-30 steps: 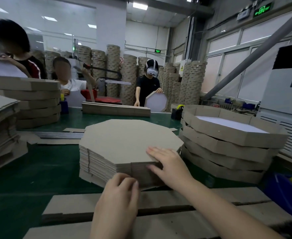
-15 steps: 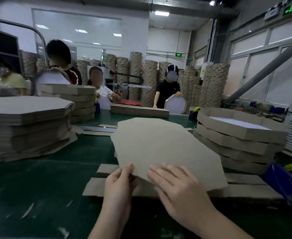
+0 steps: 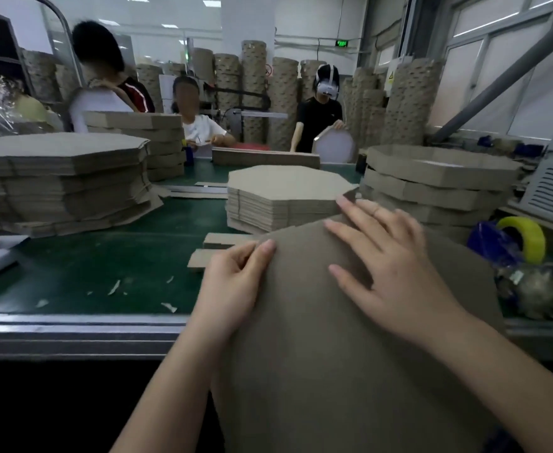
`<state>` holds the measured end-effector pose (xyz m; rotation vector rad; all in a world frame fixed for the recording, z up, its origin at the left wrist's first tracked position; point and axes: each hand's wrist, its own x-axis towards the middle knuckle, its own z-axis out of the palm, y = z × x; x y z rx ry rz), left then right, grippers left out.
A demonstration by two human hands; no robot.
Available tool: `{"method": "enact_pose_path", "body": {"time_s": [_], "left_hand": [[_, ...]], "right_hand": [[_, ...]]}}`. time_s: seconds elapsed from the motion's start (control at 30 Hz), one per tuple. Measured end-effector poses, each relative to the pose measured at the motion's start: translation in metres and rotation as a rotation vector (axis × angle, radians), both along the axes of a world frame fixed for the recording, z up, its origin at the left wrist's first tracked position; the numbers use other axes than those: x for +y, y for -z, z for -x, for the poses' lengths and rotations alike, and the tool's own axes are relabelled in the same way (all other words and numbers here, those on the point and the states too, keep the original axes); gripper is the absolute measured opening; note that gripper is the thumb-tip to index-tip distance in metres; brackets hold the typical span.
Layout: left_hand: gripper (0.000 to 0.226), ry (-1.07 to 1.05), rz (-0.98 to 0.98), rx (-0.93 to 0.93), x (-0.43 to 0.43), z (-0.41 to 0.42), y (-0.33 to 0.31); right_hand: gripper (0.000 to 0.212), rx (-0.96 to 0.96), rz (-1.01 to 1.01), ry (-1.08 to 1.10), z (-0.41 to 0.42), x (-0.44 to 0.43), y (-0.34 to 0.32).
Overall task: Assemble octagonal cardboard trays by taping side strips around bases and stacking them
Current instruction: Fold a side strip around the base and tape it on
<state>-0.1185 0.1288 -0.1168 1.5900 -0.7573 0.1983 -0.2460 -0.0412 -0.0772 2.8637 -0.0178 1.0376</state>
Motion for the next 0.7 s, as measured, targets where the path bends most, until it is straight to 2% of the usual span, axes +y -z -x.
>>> {"method": "enact_pose_path", "body": {"time_s": [0.1, 0.27, 0.47, 0.6, 0.63, 0.7], "left_hand": [[0.043, 0.069, -0.114, -0.009, -0.008, 0.008, 0.017], [0.047, 0.102, -0.225, 0.031, -0.025, 0.002, 0.036], [0.044, 0.061, -0.289, 0.079, -0.030, -0.023, 0.054], [0.034, -0.145, -0.263, 0.114, -0.029, -0.050, 0.058], [0.028, -0.258, -0.290, 0.060, -0.027, -0.060, 0.057], [0.025, -0.448, -0.523, -0.227, -0.022, -0.082, 0.055]], "right_hand": [[0.056, 0.051, -0.080, 0.112, 0.006, -0.018, 0.024], [0.053, 0.096, -0.467, 0.087, -0.006, -0.044, 0.059], [0.049, 0.120, -0.505, 0.123, -0.026, -0.052, 0.083], [0.052, 0.106, -0.494, 0.126, -0.032, -0.051, 0.089], [0.053, 0.089, -0.497, 0.119, -0.032, -0.051, 0.091], [0.053, 0.056, -0.509, 0.103, -0.031, -0.051, 0.093]]}}
